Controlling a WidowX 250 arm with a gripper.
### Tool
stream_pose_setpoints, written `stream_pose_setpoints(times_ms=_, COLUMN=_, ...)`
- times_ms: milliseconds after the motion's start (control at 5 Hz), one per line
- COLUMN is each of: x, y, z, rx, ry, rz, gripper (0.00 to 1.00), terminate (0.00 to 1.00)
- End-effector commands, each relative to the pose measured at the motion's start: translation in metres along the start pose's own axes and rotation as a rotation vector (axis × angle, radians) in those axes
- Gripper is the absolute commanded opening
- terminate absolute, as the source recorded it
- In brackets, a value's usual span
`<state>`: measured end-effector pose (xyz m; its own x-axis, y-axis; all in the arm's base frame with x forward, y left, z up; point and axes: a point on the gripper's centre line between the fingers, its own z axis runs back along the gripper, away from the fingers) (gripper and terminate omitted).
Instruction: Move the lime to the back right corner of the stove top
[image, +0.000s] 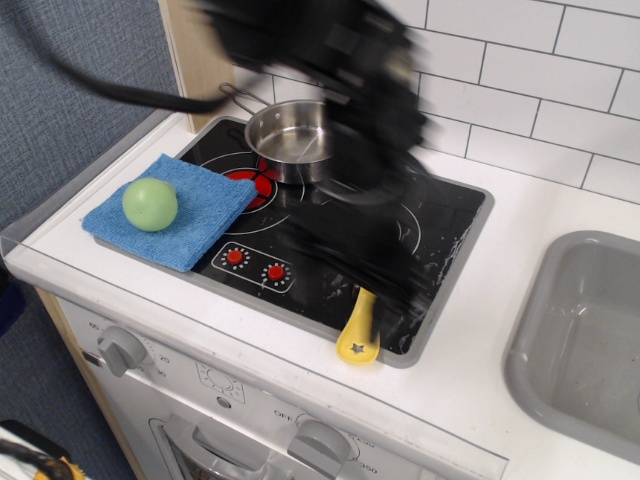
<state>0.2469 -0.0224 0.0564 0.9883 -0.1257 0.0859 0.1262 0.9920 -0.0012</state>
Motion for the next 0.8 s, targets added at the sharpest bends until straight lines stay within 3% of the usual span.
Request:
stream_pose_setpoints(times_ms=0, x=-0.006, y=0.076, z=0.051, rx=-0.008, ry=-0.122, rz=0.127, gripper=1.00, terminate=0.00)
stream_pose_setpoints(times_ms=400, x=-0.003, y=0.158, z=0.049, rx=0.074, ry=-0.094, rz=0.305, gripper=1.00, terminate=0.00)
stream_pose_setpoints(times_ms=600, x=0.000, y=0.175, z=0.034, rx=0.079, ry=-0.078, rz=0.356, gripper=1.00, terminate=0.00)
